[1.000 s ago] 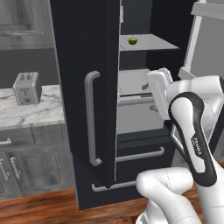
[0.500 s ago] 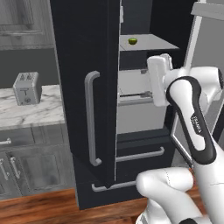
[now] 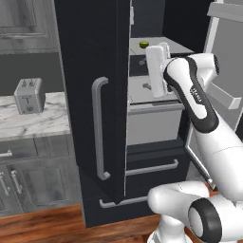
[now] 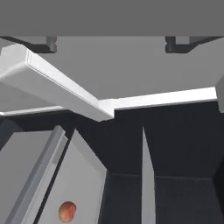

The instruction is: Retrieve the kiwi and peach from the fridge and place them into the bowl on the dining table.

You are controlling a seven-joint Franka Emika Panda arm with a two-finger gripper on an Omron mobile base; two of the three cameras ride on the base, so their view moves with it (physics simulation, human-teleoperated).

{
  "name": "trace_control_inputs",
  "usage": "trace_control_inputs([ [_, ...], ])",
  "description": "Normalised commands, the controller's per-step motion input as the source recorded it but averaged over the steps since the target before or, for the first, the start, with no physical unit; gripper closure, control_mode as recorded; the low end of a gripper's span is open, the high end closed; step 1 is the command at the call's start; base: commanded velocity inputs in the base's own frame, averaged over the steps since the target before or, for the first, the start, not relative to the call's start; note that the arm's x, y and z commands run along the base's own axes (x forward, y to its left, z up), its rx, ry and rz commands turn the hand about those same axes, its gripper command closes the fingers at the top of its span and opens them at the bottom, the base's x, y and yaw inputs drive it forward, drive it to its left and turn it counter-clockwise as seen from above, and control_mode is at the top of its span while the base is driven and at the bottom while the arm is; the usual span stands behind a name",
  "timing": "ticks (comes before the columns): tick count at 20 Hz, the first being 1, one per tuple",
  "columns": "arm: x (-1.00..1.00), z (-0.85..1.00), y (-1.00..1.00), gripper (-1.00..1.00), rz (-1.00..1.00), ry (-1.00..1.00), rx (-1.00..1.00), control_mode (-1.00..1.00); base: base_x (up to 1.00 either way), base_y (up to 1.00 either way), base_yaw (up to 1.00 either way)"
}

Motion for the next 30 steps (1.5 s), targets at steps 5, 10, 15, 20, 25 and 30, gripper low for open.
trace_control_inputs([
  [5,0.74,0.0,0.38,-1.0,0.15,0.04,0.0,-1.0,0.0,0.0,0.0],
  [10,0.61,-0.12,0.51,-1.0,0.17,-0.03,0.03,-1.0,0.0,0.0,0.0],
  [15,0.2,-0.23,0.75,-1.0,0.15,-0.06,0.01,-1.0,0.0,0.0,0.0],
  [20,-0.82,-0.01,0.99,-1.0,0.14,-0.13,0.0,-1.0,0.0,0.0,0.0],
  [25,-0.99,0.0,1.0,-1.0,0.14,-0.1,0.0,-1.0,0.0,0.0,0.0],
  [30,-0.69,0.18,0.42,-1.0,0.03,-0.18,-0.01,-1.0,0.0,0.0,0.0],
])
